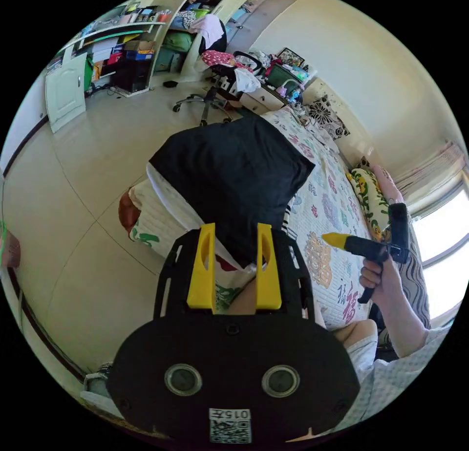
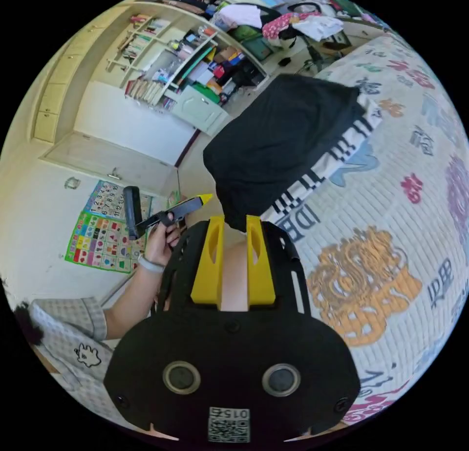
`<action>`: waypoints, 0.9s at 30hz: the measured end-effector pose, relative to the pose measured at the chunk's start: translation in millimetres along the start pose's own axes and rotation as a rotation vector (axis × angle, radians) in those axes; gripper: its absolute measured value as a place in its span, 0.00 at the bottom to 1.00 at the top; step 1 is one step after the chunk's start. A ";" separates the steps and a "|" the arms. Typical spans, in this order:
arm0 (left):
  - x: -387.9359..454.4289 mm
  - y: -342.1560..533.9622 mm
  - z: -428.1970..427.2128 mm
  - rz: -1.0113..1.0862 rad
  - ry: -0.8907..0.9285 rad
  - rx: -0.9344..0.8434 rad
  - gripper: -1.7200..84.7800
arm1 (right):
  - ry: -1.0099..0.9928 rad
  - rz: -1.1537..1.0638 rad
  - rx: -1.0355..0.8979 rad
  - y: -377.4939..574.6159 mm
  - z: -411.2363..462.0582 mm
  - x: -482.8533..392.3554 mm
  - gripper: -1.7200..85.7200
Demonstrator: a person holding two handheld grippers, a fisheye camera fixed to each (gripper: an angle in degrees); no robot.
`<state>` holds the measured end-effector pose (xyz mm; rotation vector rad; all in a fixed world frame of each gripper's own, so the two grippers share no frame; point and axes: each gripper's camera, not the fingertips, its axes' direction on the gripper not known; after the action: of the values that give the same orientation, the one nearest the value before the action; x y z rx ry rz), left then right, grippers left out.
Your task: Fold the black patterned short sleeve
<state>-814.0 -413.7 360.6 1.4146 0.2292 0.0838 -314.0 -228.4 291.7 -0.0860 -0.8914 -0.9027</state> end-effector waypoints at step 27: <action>317.9 129.1 -300.1 0.512 0.641 0.355 0.01 | -0.259 -0.263 0.644 100.6 -294.4 -109.6 0.01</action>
<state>-556.3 -41.3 411.9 1.7403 0.4168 0.9654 -87.8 -215.6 51.9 0.4895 -1.4227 -0.8162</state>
